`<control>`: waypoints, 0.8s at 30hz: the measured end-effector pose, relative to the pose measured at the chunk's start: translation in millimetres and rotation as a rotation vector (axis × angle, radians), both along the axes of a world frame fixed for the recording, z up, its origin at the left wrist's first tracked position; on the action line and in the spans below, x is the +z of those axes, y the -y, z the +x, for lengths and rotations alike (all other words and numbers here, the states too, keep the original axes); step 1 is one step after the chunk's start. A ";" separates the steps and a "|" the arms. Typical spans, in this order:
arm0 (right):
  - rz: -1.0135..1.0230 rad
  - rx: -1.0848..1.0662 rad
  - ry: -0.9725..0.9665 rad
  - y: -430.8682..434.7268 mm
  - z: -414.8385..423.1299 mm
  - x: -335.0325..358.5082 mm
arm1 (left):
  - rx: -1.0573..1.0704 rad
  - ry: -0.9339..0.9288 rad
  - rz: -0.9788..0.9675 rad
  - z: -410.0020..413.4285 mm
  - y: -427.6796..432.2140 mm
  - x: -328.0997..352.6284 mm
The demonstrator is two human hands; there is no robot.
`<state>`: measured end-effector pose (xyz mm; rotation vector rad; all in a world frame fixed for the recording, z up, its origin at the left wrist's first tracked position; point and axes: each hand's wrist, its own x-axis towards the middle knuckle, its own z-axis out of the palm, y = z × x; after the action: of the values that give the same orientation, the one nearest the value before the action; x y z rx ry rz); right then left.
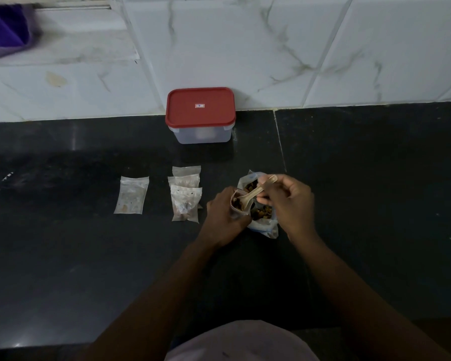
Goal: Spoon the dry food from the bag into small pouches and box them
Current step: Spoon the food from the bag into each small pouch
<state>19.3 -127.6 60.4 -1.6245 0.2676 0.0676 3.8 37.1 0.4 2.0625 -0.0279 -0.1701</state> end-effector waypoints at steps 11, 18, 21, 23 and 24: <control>-0.412 0.332 0.529 11.1 -14.6 0.5 | 0.007 -0.011 -0.063 -0.8 -4.0 1.5; -0.069 -0.021 0.275 20.8 -14.0 4.4 | 0.047 -0.046 -0.113 -4.6 -5.3 2.3; -0.137 -0.105 0.231 34.0 -1.9 -2.0 | 0.060 -0.050 -0.128 -8.0 -6.4 0.1; -0.258 -0.061 0.239 40.3 4.2 -9.7 | 0.058 -0.063 -0.128 -10.6 -7.2 -2.2; -0.302 -0.035 0.244 42.2 6.3 -13.2 | 0.055 -0.072 -0.128 -11.9 -7.5 -2.7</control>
<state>25.6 -169.8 47.2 -1.9063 0.1212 -0.2061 -8.1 44.5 -2.3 1.9262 0.0607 -0.2035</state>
